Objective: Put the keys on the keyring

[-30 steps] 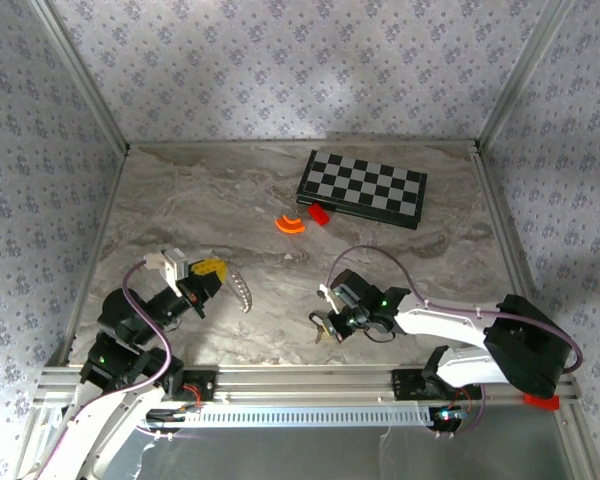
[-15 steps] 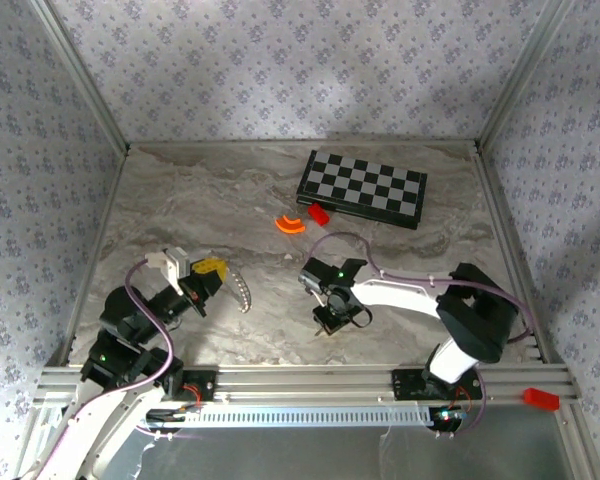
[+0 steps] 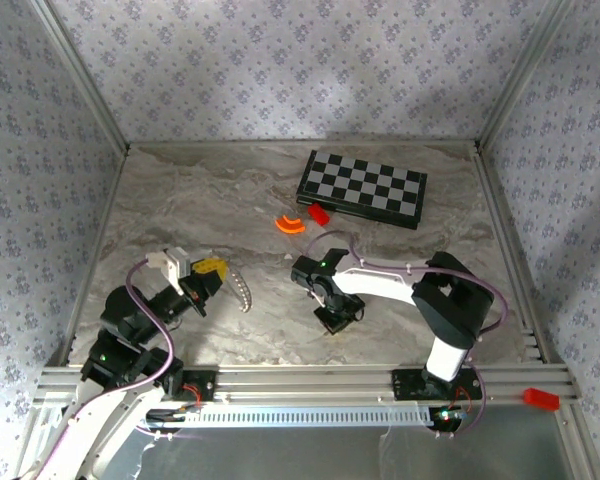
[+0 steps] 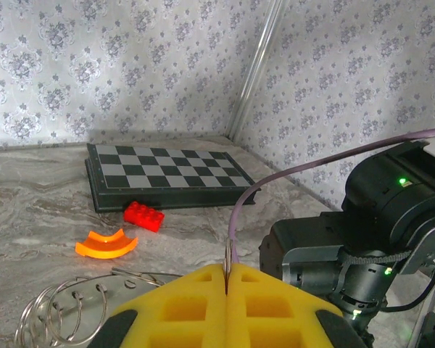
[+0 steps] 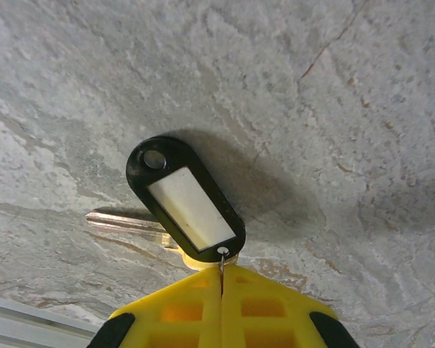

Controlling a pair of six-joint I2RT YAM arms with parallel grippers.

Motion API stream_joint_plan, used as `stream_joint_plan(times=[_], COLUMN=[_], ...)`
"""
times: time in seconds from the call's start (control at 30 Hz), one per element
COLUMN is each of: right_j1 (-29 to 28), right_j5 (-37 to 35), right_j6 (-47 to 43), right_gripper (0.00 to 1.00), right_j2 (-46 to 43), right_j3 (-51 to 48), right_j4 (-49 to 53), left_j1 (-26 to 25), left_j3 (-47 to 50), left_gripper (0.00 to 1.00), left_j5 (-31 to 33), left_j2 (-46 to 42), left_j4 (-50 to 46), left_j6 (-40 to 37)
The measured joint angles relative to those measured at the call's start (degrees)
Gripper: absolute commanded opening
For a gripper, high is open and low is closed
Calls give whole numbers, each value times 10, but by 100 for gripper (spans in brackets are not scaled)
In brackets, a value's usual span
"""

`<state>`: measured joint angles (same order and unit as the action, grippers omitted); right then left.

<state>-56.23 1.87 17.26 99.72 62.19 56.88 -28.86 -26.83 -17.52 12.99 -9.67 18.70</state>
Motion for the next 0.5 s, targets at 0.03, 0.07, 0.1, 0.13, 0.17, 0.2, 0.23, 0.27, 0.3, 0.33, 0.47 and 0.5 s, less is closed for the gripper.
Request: stream_joint_plan(times=[0.03,0.07,0.1,0.13,0.17,0.2,0.23,0.27,0.3,0.33,0.47,0.5], right_j1=[0,0,0,0,0,0,0,0,0,0,0,1], right_j5=[0,0,0,0,0,0,0,0,0,0,0,0], right_j6=[-2,-3,-3,-4,-5,-6,-6,-7,-8,-8,-9,-9], right_gripper=[0,0,1,2,3,4,5,7,8,10,25,29], right_j2=[2,3,5,5,6,6,6,6,6,6,1,-6], right_j3=[0,0,0,0,0,0,0,0,0,0,-2,-6], right_j4=[2,3,3,3,3,3,3,3,3,3,-3,-7], left_j1=[0,0,0,0,0,0,0,0,0,0,0,0], left_j3=[0,0,0,0,0,0,0,0,0,0,0,0], left_gripper=[0,0,0,0,0,0,0,0,0,0,0,0], left_j5=[0,0,0,0,0,0,0,0,0,0,4,4], left_j2=[-2,-4,-6,-7,-7,-7,-7,-7,-7,-7,-7,-7], left_j4=[-1,-1,-2,-2,-2,-3,-4,-6,-8,-9,-15,-17], left_j6=[0,0,0,0,0,0,0,0,0,0,0,0])
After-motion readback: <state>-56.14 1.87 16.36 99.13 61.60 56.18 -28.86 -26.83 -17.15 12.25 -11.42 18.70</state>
